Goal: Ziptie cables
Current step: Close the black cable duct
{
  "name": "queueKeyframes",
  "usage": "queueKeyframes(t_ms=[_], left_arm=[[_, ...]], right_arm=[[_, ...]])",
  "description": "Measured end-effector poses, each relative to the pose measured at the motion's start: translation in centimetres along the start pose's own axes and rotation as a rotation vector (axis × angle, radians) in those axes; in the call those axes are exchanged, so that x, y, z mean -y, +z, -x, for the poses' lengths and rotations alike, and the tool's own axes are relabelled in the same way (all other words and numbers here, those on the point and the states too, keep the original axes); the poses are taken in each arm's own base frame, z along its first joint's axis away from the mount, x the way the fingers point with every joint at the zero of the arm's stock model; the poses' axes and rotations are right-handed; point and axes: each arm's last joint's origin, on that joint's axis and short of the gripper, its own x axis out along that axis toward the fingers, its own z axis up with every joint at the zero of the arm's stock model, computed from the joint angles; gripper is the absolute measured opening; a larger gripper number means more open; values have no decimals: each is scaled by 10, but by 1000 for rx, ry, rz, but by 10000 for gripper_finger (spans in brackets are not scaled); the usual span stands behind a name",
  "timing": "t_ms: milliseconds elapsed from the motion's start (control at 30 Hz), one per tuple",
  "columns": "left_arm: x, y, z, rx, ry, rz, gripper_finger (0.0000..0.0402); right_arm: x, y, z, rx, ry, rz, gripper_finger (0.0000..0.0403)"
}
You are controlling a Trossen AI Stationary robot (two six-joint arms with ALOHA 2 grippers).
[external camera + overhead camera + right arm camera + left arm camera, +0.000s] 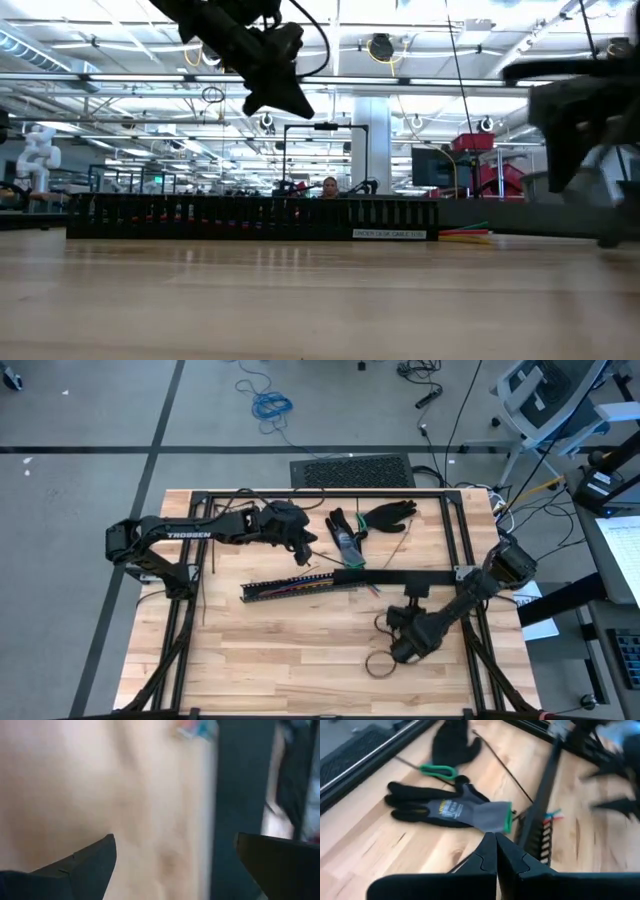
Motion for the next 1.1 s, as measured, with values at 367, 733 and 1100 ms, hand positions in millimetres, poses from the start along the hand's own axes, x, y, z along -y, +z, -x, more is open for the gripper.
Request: queueKeyframes(t_ms=[367, 733, 1100], left_arm=[[16, -5, -1, 6, 7, 115, 0], [92, -116, -15, 185, -262, 30, 0], [105, -175, -20, 380, -188, -13, 0]], right_arm=[[-24, -25, 4, 193, 7, -28, 391], [-20, -19, 2, 136, 27, -1, 391], [8, 16, -17, 6, 26, -91, 391]])
